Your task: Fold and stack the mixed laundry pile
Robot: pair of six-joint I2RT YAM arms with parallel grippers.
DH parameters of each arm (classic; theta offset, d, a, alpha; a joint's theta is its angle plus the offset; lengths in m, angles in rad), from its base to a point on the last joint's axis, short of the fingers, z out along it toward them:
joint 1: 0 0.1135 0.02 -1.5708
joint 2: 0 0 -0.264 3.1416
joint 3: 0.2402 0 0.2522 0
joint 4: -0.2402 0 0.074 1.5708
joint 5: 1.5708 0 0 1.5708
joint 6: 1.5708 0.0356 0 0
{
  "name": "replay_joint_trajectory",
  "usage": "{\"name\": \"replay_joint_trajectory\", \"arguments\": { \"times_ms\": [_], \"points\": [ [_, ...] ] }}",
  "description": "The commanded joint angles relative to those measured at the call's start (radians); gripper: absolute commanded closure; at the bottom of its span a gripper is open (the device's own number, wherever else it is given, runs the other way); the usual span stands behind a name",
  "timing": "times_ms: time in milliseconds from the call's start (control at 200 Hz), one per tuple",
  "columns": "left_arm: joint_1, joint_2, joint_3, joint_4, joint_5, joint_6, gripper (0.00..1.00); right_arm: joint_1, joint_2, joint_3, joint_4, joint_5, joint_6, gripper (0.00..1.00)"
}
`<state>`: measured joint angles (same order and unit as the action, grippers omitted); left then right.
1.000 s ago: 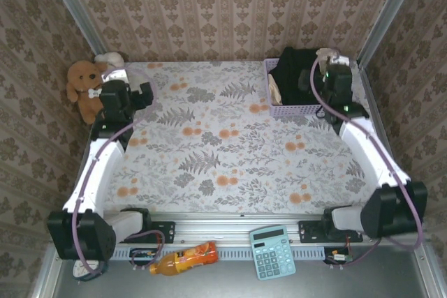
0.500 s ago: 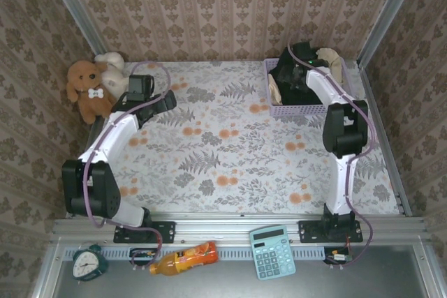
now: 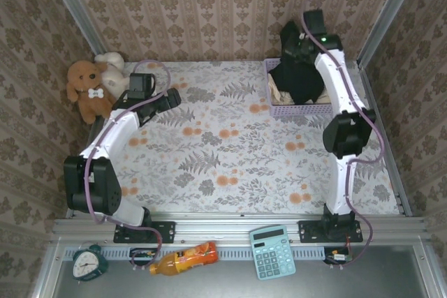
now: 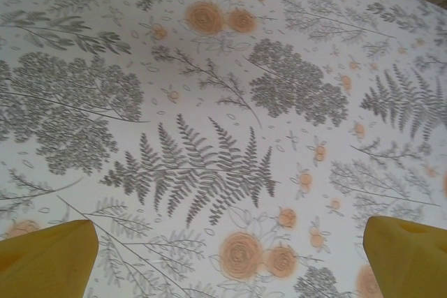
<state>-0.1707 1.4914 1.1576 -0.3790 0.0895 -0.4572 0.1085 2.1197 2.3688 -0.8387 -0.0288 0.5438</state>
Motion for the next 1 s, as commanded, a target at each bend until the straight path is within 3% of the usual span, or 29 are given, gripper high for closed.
{"name": "replay_joint_trajectory", "arguments": {
  "times_ms": [0,125,300,430,530,680,720,770,850,995],
  "points": [
    [-0.005,-0.046,0.034,-0.04,0.088,-0.057,0.0,0.071,-0.195,0.151,-0.096,-0.14,-0.075,1.0],
    [-0.004,-0.078,0.031,-0.049,0.092,-0.053,0.0,0.187,-0.282,0.235,-0.144,-0.234,-0.091,1.0],
    [0.004,-0.115,0.054,-0.142,-0.005,-0.049,0.0,0.387,-0.379,0.155,-0.071,-0.341,-0.043,1.0],
    [0.034,-0.151,0.068,-0.225,-0.088,-0.052,0.0,0.438,-0.466,-0.174,0.12,-0.336,0.027,1.0],
    [0.061,-0.189,0.053,-0.26,-0.109,-0.053,0.0,0.43,-0.523,-0.503,0.352,-0.21,0.077,1.0],
    [0.068,-0.232,0.013,-0.282,-0.111,-0.05,0.0,0.384,-0.409,-0.755,0.544,-0.092,0.131,0.99],
    [0.068,-0.238,-0.001,-0.284,-0.108,-0.054,0.0,0.367,-0.345,-0.762,0.557,-0.109,0.137,0.85],
    [0.067,-0.241,-0.018,-0.287,-0.1,-0.058,0.0,0.347,-0.269,-0.735,0.515,-0.121,0.162,0.48],
    [0.053,-0.251,-0.042,-0.299,-0.089,-0.056,0.0,0.339,-0.219,-0.711,0.451,-0.121,0.15,0.02],
    [0.005,-0.287,-0.128,-0.337,-0.065,-0.037,0.0,0.351,-0.304,-0.789,0.342,-0.091,0.074,0.0]
  ]
}}
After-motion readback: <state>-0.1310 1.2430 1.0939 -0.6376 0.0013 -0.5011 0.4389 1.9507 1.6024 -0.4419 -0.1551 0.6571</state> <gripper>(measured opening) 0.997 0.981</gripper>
